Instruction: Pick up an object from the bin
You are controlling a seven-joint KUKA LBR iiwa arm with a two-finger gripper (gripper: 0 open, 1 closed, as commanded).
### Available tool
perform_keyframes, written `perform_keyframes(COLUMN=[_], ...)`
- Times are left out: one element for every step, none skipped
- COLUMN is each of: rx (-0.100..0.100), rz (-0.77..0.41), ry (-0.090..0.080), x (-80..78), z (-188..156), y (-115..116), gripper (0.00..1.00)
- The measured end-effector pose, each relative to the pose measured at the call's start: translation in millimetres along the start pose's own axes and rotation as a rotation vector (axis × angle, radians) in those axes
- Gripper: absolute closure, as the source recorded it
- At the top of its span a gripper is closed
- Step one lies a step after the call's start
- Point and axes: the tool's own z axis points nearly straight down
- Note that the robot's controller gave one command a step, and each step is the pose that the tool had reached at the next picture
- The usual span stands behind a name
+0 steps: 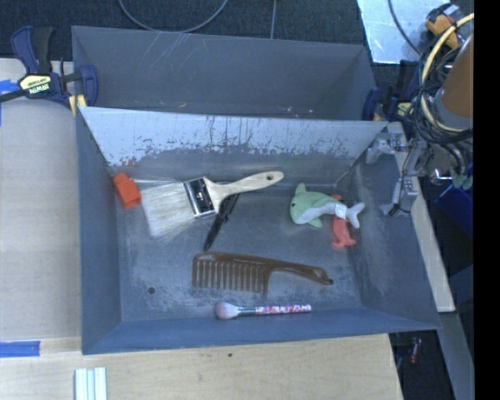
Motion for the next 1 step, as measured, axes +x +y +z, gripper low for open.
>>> perform_keyframes(rx=[0.001], rz=[-0.004], ry=[-0.008], x=[-1.2], z=[-5.3], y=[1.2], gripper=[0.00])
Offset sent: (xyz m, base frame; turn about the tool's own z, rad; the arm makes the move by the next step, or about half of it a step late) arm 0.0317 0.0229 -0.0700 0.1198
